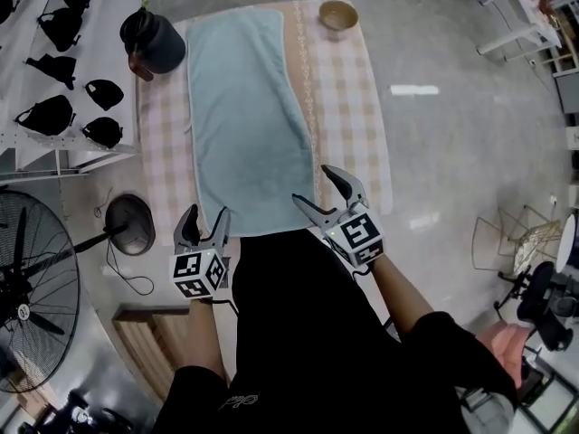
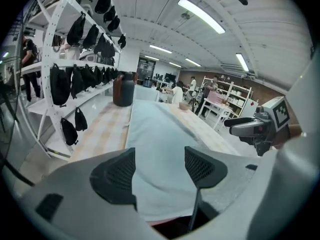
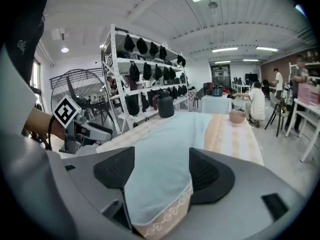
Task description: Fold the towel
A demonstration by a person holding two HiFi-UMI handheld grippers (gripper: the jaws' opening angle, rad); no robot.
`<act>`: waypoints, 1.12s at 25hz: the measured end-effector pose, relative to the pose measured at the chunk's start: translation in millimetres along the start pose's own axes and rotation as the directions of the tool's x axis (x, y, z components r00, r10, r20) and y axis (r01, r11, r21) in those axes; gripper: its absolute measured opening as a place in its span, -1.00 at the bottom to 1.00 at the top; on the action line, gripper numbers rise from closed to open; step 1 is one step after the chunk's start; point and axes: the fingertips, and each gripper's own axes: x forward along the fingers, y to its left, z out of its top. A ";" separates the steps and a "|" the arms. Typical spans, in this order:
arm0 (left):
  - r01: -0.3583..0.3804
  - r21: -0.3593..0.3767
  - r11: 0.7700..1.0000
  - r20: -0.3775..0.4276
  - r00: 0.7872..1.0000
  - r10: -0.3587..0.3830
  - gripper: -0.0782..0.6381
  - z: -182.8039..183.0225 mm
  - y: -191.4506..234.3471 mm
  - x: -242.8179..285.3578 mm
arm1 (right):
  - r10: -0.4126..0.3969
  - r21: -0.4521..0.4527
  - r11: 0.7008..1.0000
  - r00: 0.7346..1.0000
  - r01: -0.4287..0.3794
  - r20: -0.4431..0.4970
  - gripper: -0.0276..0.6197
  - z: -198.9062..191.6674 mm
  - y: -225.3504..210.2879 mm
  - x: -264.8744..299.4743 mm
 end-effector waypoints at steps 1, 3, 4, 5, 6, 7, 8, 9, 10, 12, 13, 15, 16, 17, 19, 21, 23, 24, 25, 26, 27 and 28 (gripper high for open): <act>-0.006 -0.004 1.000 -0.018 1.000 0.006 0.04 -9.0 1.5 1.0 | 0.004 0.005 1.000 1.000 -0.004 -0.017 0.14 -9.0 0.8 1.6; -0.022 -0.015 1.000 -0.054 0.998 0.021 0.04 -27.4 4.8 2.2 | 0.010 0.015 1.000 0.999 -0.010 -0.045 0.14 -25.3 2.8 4.0; -0.032 -0.021 0.999 -0.075 0.997 0.030 0.04 -37.1 6.9 1.8 | 0.011 0.021 1.000 0.998 -0.010 -0.062 0.14 -33.9 4.3 4.2; -0.042 -0.026 0.999 -0.096 0.995 0.040 0.04 -46.7 9.3 1.0 | 0.012 0.029 1.000 0.997 -0.010 -0.079 0.14 -42.5 6.0 4.1; -0.052 -0.030 0.998 -0.116 0.992 0.048 0.04 -55.5 11.7 0.4 | 0.013 0.037 0.999 0.995 -0.009 -0.094 0.14 -50.4 7.6 4.0; -0.060 -0.033 0.998 -0.134 0.989 0.055 0.04 -63.1 14.1 0.3 | 0.014 0.046 0.999 0.994 -0.009 -0.108 0.14 -57.6 8.8 4.3; -0.068 -0.036 0.997 -0.150 0.987 0.062 0.03 -69.5 16.3 0.6 | 0.015 0.055 0.998 0.992 -0.008 -0.122 0.14 -64.4 9.7 4.8; -0.076 -0.041 0.996 -0.162 0.984 0.068 0.04 -74.9 18.4 1.2 | 0.016 0.063 0.998 0.991 -0.008 -0.136 0.14 -71.2 10.6 5.4; -0.083 -0.051 0.995 -0.172 0.982 0.073 0.03 -79.6 20.2 1.7 | 0.017 0.069 0.998 0.988 -0.007 -0.152 0.14 -78.5 11.6 5.7; -0.097 -0.088 0.991 -0.184 0.980 0.080 0.03 -87.5 22.8 2.3 | 0.021 0.076 0.997 0.982 -0.007 -0.187 0.14 -94.0 14.8 5.6; -0.104 -0.107 0.989 -0.190 0.978 0.082 0.04 -91.3 23.8 2.5 | 0.023 0.080 0.997 0.979 -0.007 -0.203 0.14 -101.5 16.8 5.2; -0.118 -0.125 0.985 -0.213 0.973 0.090 0.04 -100.2 25.9 3.6 | 0.026 0.096 0.995 0.973 -0.004 -0.230 0.14 -114.3 20.7 4.1; -0.125 -0.125 0.984 -0.227 0.969 0.095 0.04 -104.5 27.0 4.3 | 0.025 0.104 0.995 0.970 0.000 -0.242 0.14 -119.6 22.3 3.5; -0.131 -0.120 0.984 -0.239 0.966 0.100 0.04 -108.1 28.0 4.9 | 0.024 0.110 0.994 0.967 0.004 -0.254 0.14 -124.3 23.7 3.0; -0.144 -0.103 0.984 -0.256 0.960 0.113 0.03 -112.8 29.7 5.7 | 0.027 0.122 0.992 0.961 0.008 -0.277 0.14 -132.4 26.1 2.7; -0.159 -0.085 0.984 -0.264 0.955 0.132 0.03 -114.9 31.3 6.1 | 0.034 0.137 0.991 0.955 0.007 -0.295 0.14 -139.4 28.2 3.0; -0.180 -0.075 0.981 -0.267 0.951 0.154 0.03 -115.4 34.1 5.7 | 0.038 0.154 0.988 0.952 0.010 -0.305 0.14 -144.7 29.0 3.7; -0.190 -0.075 0.979 -0.267 0.950 0.164 0.03 -115.3 35.8 5.4 | 0.037 0.161 0.987 0.951 0.014 -0.308 0.13 -146.5 28.8 4.2; -0.198 -0.078 0.977 -0.268 0.948 0.170 0.03 -115.4 37.4 5.1 | 0.038 0.169 0.985 0.950 0.016 -0.310 0.13 -147.9 28.6 4.7; -0.203 -0.084 0.976 -0.272 0.947 0.174 0.03 -116.1 38.9 5.1 | 0.041 0.177 0.984 0.949 0.016 -0.313 0.13 -149.0 28.6 5.3; -0.206 -0.089 0.974 -0.277 0.945 0.175 0.03 -117.4 40.2 5.6 | 0.044 0.184 0.983 0.947 0.016 -0.317 0.12 -150.3 28.7 5.8; -0.209 -0.091 0.974 -0.285 0.942 0.175 0.03 -119.1 41.4 6.4 | 0.045 0.190 0.982 0.945 0.018 -0.323 0.10 -151.6 28.6 6.0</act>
